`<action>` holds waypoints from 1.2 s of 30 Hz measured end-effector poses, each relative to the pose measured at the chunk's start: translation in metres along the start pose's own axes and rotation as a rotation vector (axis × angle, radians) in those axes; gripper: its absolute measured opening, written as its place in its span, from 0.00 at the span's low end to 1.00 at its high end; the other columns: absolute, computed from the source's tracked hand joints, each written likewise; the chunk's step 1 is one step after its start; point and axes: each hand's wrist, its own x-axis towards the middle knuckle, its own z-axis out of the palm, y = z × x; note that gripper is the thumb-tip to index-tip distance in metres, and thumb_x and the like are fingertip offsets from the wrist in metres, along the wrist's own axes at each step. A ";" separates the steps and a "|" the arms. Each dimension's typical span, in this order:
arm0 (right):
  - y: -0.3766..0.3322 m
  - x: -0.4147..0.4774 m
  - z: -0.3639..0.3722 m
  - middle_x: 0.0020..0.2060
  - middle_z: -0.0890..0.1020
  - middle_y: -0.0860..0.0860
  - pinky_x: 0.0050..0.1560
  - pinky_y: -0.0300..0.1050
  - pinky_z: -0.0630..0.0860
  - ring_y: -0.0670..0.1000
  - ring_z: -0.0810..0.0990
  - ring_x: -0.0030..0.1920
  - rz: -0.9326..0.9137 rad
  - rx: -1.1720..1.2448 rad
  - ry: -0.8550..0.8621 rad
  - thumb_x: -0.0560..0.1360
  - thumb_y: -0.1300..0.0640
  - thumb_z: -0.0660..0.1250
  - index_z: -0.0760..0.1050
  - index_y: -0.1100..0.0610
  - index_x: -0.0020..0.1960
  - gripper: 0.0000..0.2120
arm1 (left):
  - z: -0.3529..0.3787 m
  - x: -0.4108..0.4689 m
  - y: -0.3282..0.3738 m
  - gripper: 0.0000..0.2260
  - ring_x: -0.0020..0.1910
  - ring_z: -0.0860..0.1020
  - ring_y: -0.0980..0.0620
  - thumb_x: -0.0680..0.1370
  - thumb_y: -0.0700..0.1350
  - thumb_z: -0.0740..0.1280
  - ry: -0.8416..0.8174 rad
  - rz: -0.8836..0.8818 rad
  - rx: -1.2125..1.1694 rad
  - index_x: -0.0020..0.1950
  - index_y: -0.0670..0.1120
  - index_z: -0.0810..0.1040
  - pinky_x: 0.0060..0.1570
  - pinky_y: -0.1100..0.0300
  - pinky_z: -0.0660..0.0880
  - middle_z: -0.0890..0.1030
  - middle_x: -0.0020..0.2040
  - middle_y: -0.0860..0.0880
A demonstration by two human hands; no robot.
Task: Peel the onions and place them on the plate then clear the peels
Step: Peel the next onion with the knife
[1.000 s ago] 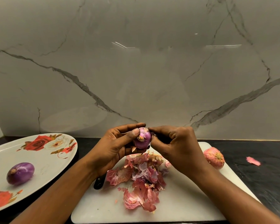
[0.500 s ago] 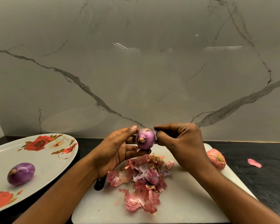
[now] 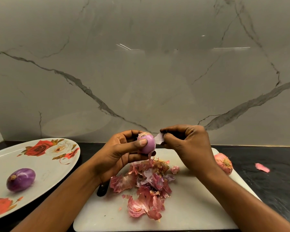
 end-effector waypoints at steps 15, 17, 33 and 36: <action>-0.005 -0.003 0.000 0.45 0.89 0.51 0.45 0.45 0.86 0.52 0.89 0.46 0.077 0.079 -0.211 0.75 0.54 0.77 0.86 0.58 0.57 0.12 | -0.004 0.002 0.001 0.20 0.59 0.84 0.33 0.76 0.41 0.73 -0.018 0.066 -0.016 0.67 0.38 0.81 0.57 0.49 0.84 0.82 0.64 0.33; -0.001 0.000 0.000 0.45 0.90 0.51 0.46 0.44 0.86 0.51 0.89 0.46 0.067 0.049 -0.210 0.78 0.58 0.75 0.86 0.58 0.58 0.10 | -0.004 0.002 0.000 0.19 0.58 0.84 0.33 0.76 0.40 0.72 -0.018 0.069 -0.008 0.67 0.38 0.81 0.56 0.49 0.85 0.82 0.63 0.33; 0.000 0.001 -0.006 0.40 0.89 0.50 0.43 0.43 0.86 0.50 0.88 0.41 0.055 -0.094 -0.181 0.76 0.61 0.77 0.88 0.56 0.52 0.05 | -0.002 0.003 0.001 0.20 0.56 0.85 0.35 0.81 0.45 0.67 0.028 0.066 -0.108 0.73 0.45 0.76 0.58 0.44 0.83 0.82 0.65 0.34; -0.002 -0.002 -0.005 0.45 0.89 0.45 0.48 0.39 0.85 0.44 0.87 0.45 0.006 -0.250 -0.256 0.76 0.62 0.77 0.88 0.53 0.55 0.10 | -0.002 0.003 0.001 0.20 0.56 0.84 0.38 0.79 0.48 0.67 0.066 0.079 -0.081 0.71 0.44 0.79 0.52 0.48 0.86 0.82 0.65 0.35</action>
